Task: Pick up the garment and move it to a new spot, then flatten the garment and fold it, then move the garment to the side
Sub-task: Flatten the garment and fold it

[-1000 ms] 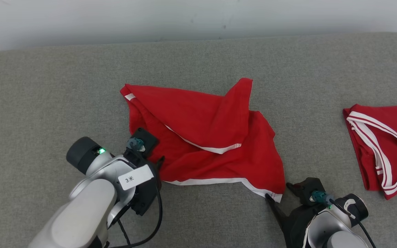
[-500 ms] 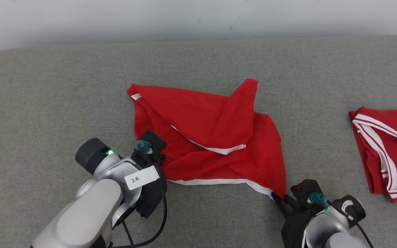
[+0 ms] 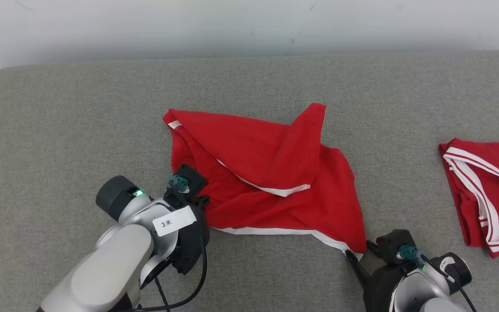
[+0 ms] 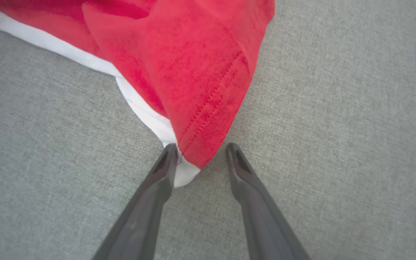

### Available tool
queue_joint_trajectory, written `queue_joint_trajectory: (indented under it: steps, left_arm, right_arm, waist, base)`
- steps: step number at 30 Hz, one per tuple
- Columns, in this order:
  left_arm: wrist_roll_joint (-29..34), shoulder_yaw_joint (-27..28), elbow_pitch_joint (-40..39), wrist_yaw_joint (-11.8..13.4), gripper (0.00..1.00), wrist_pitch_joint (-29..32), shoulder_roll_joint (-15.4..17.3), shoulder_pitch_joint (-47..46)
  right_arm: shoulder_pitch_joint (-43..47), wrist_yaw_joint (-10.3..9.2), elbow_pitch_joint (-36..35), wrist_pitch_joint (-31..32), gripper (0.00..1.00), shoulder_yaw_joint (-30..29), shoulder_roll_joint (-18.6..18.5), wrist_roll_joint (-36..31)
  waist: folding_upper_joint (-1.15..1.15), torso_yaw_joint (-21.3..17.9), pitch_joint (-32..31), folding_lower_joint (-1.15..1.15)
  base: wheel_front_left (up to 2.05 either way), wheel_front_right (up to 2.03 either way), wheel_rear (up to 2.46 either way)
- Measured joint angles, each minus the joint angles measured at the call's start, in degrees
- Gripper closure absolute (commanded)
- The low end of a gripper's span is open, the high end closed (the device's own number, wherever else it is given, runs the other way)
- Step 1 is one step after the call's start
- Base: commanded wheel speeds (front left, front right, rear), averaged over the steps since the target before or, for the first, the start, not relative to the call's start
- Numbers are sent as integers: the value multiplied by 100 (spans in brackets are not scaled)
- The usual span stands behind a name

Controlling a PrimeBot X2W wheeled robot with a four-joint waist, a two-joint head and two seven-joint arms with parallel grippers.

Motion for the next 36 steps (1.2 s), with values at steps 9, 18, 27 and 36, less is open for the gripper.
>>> queue_joint_trajectory:
  steps: [9, 18, 27, 36]
  left_arm:
    - [-202, -100, 97, 0, 100, -32, -2, -16]
    - [-300, -53, 219, 0, 100, -238, -30, -43]
    - [-612, 478, 144, 114, 100, -779, -75, -184]
    - [-568, -96, 211, 37, 83, -458, 35, 40]
  right_arm:
    - [166, -1, -63, 152, 58, 3, 8, 92]
    - [224, -10, -191, 240, 100, -97, 33, 231]
    - [260, -109, -876, -211, 100, -879, 116, 962]
    - [562, -111, -904, -102, 100, -756, 59, 946]
  waist:
    - [0, 3, -38, 0]
    - [0, 11, -95, 0]
    - [0, 8, -340, 0]
    - [-1, 73, -436, 0]
  base:
    - [0, 0, 0]
    - [0, 0, 0]
    - [0, 0, 0]
    - [0, 0, 0]
